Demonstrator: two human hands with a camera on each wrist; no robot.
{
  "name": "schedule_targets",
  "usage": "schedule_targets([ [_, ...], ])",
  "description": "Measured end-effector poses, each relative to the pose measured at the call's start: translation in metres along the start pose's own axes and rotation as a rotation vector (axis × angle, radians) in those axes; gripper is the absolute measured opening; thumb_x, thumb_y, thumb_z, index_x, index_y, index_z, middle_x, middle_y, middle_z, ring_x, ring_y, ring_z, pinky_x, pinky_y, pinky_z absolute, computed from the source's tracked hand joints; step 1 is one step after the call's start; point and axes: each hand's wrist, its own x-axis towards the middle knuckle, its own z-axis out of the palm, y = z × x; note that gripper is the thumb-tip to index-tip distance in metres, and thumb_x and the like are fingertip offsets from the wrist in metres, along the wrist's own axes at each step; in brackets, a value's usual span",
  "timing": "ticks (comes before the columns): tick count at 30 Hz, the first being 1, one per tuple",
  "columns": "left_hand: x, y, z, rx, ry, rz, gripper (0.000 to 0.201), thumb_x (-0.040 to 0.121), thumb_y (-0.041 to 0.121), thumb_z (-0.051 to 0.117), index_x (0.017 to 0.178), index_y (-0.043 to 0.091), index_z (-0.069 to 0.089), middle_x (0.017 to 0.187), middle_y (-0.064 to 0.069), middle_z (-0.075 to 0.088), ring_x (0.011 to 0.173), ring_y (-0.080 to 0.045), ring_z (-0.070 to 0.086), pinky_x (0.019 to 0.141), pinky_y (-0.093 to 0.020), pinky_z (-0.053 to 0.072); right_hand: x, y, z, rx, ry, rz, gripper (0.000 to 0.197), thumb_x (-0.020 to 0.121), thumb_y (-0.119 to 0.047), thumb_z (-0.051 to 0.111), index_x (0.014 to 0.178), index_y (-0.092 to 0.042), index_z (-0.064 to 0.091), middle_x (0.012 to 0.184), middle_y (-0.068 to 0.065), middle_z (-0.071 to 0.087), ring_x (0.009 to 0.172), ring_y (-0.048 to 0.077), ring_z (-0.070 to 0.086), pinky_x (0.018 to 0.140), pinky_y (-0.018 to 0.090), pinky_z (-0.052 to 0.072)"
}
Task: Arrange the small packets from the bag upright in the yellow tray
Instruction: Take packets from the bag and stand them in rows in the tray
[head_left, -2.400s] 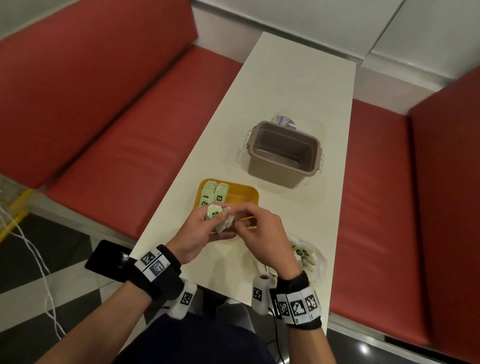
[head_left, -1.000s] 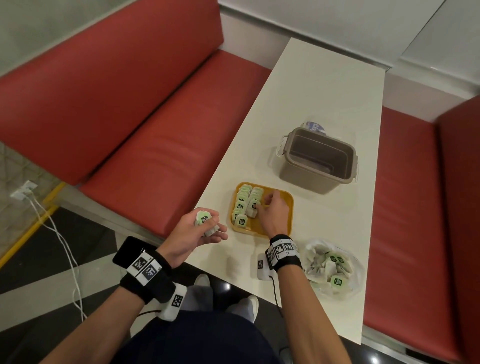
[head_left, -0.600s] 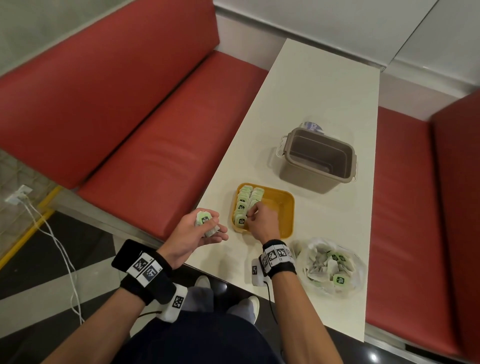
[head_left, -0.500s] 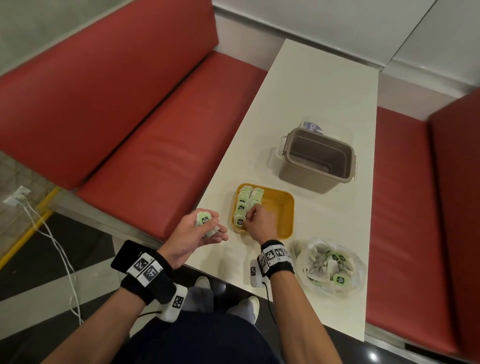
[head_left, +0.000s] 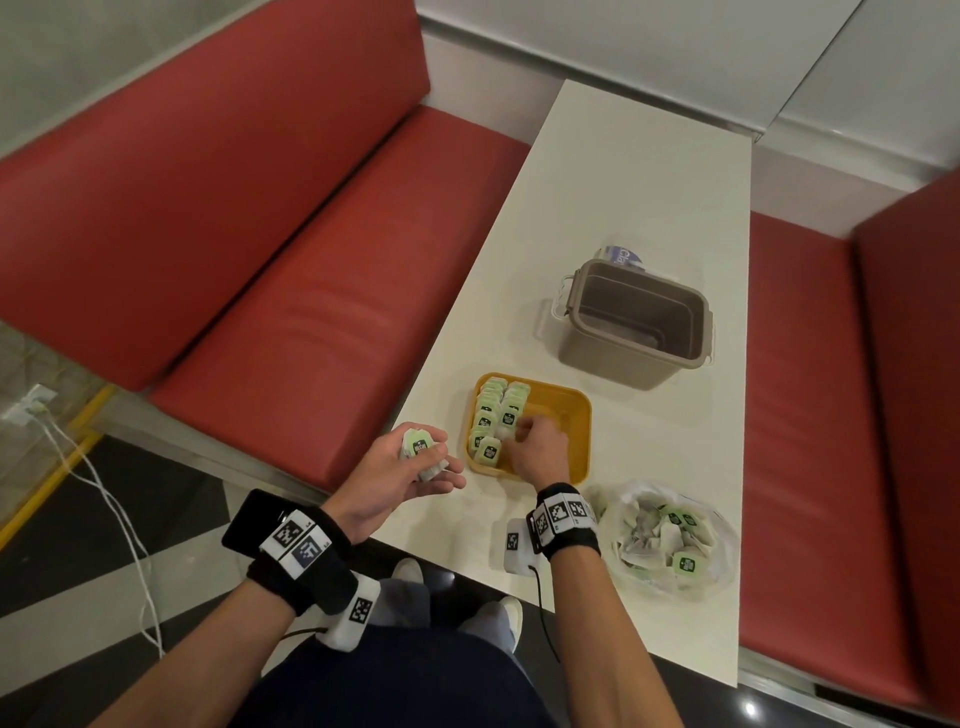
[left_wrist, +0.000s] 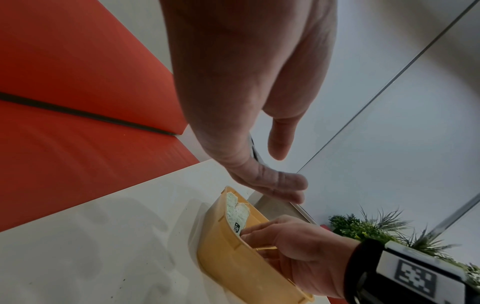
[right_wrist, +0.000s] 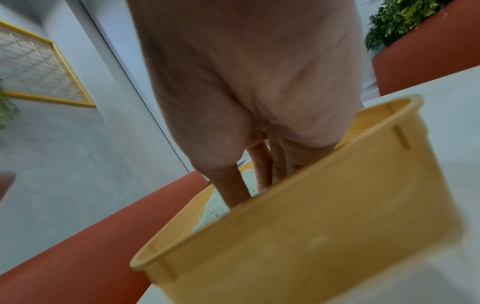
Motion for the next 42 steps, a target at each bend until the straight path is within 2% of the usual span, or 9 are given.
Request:
schedule_targets([
  [4, 0.004, 0.003, 0.001, -0.034, -0.045, -0.026, 0.032, 0.105, -0.003, 0.060, 0.136, -0.003, 0.052, 0.117, -0.035, 0.072, 0.110, -0.048, 0.074, 0.097, -0.044, 0.064, -0.003, -0.004, 0.000, 0.031, 0.042, 0.009, 0.040, 0.098, -0.015, 0.076, 0.137, -0.008, 0.067, 0.131, 0.010, 0.073, 0.125, 0.029, 0.065, 0.105, 0.039, 0.053],
  [9, 0.009, 0.007, 0.002, 0.011, -0.114, 0.001, 0.032, 0.108, -0.003, 0.055, 0.139, -0.003, 0.047, 0.119, -0.029, 0.075, 0.115, -0.047, 0.073, 0.104, -0.047, 0.060, -0.023, -0.012, -0.021, 0.133, 0.201, -0.160, 0.023, 0.101, -0.021, 0.073, 0.123, -0.015, 0.072, 0.112, -0.003, 0.077, 0.103, 0.017, 0.073, 0.088, 0.031, 0.058],
  [15, 0.018, 0.016, 0.010, 0.135, -0.229, 0.013, 0.035, 0.108, 0.010, 0.062, 0.133, -0.003, 0.042, 0.121, -0.025, 0.076, 0.114, -0.043, 0.075, 0.101, -0.045, 0.062, -0.071, -0.049, -0.057, 0.372, -0.173, -0.407, 0.015, 0.103, -0.043, 0.074, 0.105, -0.029, 0.079, 0.099, -0.013, 0.079, 0.092, 0.010, 0.075, 0.082, 0.034, 0.063],
  [19, 0.024, 0.021, 0.015, 0.228, -0.240, 0.034, 0.037, 0.103, 0.015, 0.070, 0.124, 0.000, 0.044, 0.117, -0.025, 0.077, 0.109, -0.043, 0.077, 0.100, -0.053, 0.061, -0.073, -0.053, -0.061, 0.381, -0.254, -0.460, 0.010, 0.096, -0.027, 0.084, 0.099, -0.020, 0.078, 0.092, -0.004, 0.078, 0.080, 0.010, 0.072, 0.076, 0.031, 0.061],
  [22, 0.029, 0.025, 0.016, 0.276, -0.209, 0.070, 0.043, 0.098, 0.019, 0.078, 0.122, -0.001, 0.048, 0.113, -0.022, 0.078, 0.105, -0.041, 0.078, 0.097, -0.055, 0.061, -0.070, -0.049, -0.064, 0.478, -0.189, -0.457, 0.012, 0.094, -0.021, 0.086, 0.098, -0.016, 0.075, 0.091, -0.003, 0.078, 0.082, 0.008, 0.070, 0.077, 0.024, 0.055],
  [26, 0.035, 0.028, 0.017, 0.336, -0.147, 0.161, 0.025, 0.101, 0.004, 0.072, 0.119, -0.004, 0.058, 0.106, -0.016, 0.081, 0.098, -0.038, 0.080, 0.087, -0.047, 0.065, -0.067, -0.043, -0.067, 0.605, -0.169, -0.417, 0.017, 0.095, -0.023, 0.085, 0.104, -0.017, 0.072, 0.097, 0.005, 0.079, 0.095, 0.026, 0.076, 0.089, 0.049, 0.061],
  [30, 0.040, 0.027, 0.020, 0.364, -0.126, 0.178, 0.021, 0.101, 0.004, 0.072, 0.116, -0.002, 0.060, 0.104, -0.016, 0.082, 0.095, -0.038, 0.080, 0.083, -0.041, 0.066, -0.059, -0.037, -0.065, 0.605, -0.153, -0.404, 0.018, 0.096, -0.022, 0.085, 0.108, -0.016, 0.073, 0.101, 0.006, 0.080, 0.099, 0.029, 0.077, 0.091, 0.058, 0.063],
  [37, 0.058, 0.006, 0.012, 0.234, 0.042, 0.064, 0.024, 0.106, 0.009, 0.066, 0.124, 0.001, 0.053, 0.099, -0.021, 0.079, 0.090, -0.037, 0.079, 0.087, -0.047, 0.065, -0.023, -0.008, -0.071, 0.366, 0.178, -0.271, 0.018, 0.094, -0.022, 0.084, 0.101, -0.030, 0.069, 0.088, -0.009, 0.078, 0.085, 0.005, 0.075, 0.084, 0.038, 0.065],
  [42, 0.064, -0.006, -0.001, 0.255, 0.102, 0.001, 0.014, 0.111, 0.014, 0.057, 0.121, 0.003, 0.055, 0.096, -0.020, 0.076, 0.084, -0.032, 0.076, 0.077, -0.039, 0.063, -0.014, 0.008, -0.051, 0.227, -0.064, -0.241, 0.017, 0.092, -0.020, 0.087, 0.099, -0.025, 0.072, 0.089, -0.004, 0.078, 0.083, 0.010, 0.076, 0.081, 0.036, 0.066],
])
